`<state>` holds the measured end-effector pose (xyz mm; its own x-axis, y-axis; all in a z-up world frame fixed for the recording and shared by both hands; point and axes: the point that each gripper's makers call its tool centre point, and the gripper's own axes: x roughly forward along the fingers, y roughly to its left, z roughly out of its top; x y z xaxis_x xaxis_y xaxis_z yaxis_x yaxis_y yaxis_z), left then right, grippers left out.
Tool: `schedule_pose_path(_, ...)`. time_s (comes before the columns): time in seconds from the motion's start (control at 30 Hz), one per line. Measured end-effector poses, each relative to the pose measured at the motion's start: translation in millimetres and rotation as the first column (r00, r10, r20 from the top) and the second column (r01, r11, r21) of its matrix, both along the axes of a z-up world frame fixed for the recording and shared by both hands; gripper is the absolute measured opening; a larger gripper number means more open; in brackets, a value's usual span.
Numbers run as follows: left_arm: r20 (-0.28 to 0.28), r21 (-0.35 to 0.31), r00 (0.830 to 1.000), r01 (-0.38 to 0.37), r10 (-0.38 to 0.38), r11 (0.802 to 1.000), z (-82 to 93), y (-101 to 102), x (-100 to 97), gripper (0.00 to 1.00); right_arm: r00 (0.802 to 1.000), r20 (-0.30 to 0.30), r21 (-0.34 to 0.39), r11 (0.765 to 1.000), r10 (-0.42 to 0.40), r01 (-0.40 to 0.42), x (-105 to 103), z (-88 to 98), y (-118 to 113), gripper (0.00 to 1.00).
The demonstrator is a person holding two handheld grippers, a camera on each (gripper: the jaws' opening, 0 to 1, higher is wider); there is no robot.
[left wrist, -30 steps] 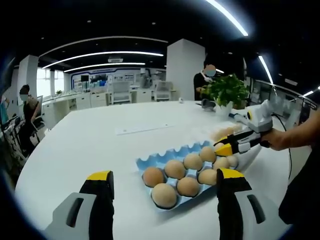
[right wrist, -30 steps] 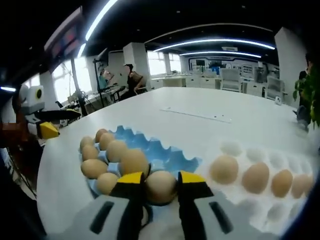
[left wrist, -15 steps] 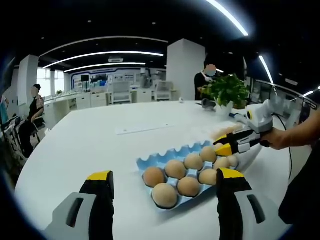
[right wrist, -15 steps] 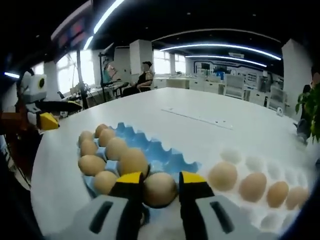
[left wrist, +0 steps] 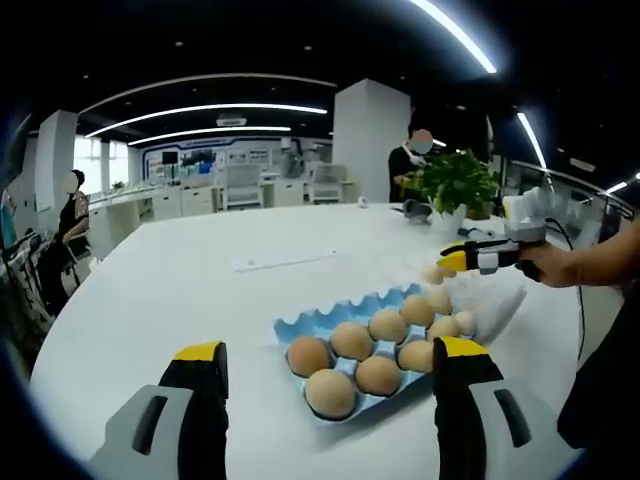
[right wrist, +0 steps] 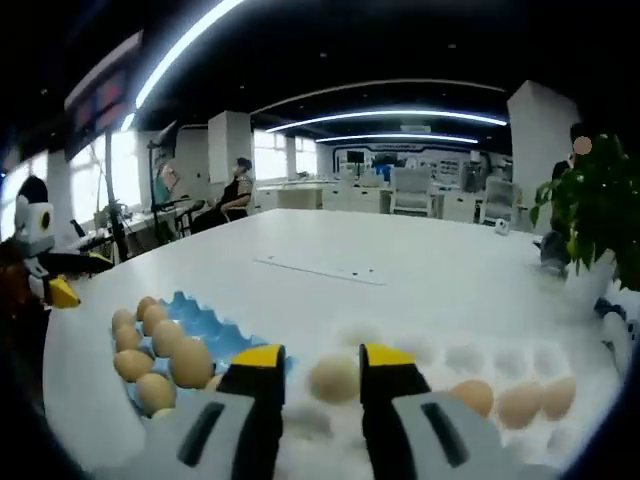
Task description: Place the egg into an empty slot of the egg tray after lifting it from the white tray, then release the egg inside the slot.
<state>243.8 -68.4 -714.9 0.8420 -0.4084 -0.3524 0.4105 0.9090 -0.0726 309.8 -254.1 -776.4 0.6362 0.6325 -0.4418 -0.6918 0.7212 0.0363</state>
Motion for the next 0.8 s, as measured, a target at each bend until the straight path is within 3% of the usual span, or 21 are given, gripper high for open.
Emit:
schedule_pose_path(0.07,0.000,0.004,1.000,0.003,-0.003,1.000,-0.7,-1.0,0.0,0.86,1.000,-0.001,0.002,1.000,0.001,-0.001,-0.9,2.8,-3.9,0.28)
schedule_pose_path(0.1,-0.003,0.002,1.000,0.000,0.000,1.000,-0.9,-0.4,0.2,0.86,0.999,0.036,0.053,0.998,-0.022,0.021,1.5,21.1,-8.6,0.28)
schedule_pose_path(0.13,0.003,0.001,1.000,0.001,-0.001,1.000,0.6,0.3,1.2,0.86,0.984,0.104,0.078,0.987,-0.145,0.137,21.6,42.3,-37.9,0.28)
schedule_pose_path(0.17,0.004,0.000,1.000,0.000,0.000,1.000,0.9,0.7,1.8,0.86,0.966,0.108,0.097,0.970,-0.234,0.224,36.7,43.4,-60.9,0.28)
schedule_pose_path(0.2,0.004,0.001,1.000,0.001,-0.001,1.000,1.0,0.4,1.8,0.85,0.958,0.087,0.055,0.962,-0.272,0.268,45.4,31.9,-76.4,0.28)
schedule_pose_path(0.23,0.005,0.000,1.000,0.001,-0.001,1.000,1.2,0.6,2.0,0.85,0.957,0.094,0.049,0.961,-0.274,0.271,46.2,30.7,-77.3,0.28)
schedule_pose_path(0.27,0.003,0.002,1.000,0.002,-0.002,1.000,1.0,0.3,2.4,0.85,0.963,0.085,0.005,0.967,-0.255,0.255,50.1,15.0,-71.8,0.28)
schedule_pose_path(0.4,0.004,0.007,1.000,0.003,-0.003,1.000,2.3,1.0,2.5,0.85,0.981,0.108,-0.118,0.978,-0.161,0.173,51.7,2.7,-62.1,0.27)
schedule_pose_path(0.43,0.005,0.007,1.000,0.003,-0.004,1.000,2.4,1.2,2.6,0.85,0.979,0.157,-0.174,0.973,-0.126,0.153,54.4,4.1,-62.3,0.27)
schedule_pose_path(0.47,0.006,0.006,1.000,0.004,-0.004,1.000,2.7,1.2,2.8,0.85,0.983,0.168,-0.227,0.967,-0.076,0.114,53.8,0.5,-61.1,0.27)
schedule_pose_path(0.5,0.004,0.005,1.000,0.003,-0.003,1.000,2.7,1.4,3.1,0.85,0.983,0.179,-0.237,0.968,-0.043,0.085,54.4,2.4,-59.7,0.27)
schedule_pose_path(0.53,0.004,0.006,1.000,0.002,-0.002,1.000,2.7,1.5,3.4,0.85,0.987,0.145,-0.194,0.975,-0.075,0.103,55.9,2.6,-61.6,0.27)
schedule_pose_path(0.6,0.002,0.008,1.000,0.002,-0.002,1.000,2.1,1.3,4.1,0.84,0.989,0.150,-0.218,0.976,0.015,0.019,56.0,0.7,-59.0,0.27)
schedule_pose_path(0.8,-0.002,0.011,1.000,-0.005,0.005,1.000,0.9,2.7,5.1,0.84,0.988,0.118,-0.190,0.979,0.101,-0.077,58.7,-0.6,-57.2,0.27)
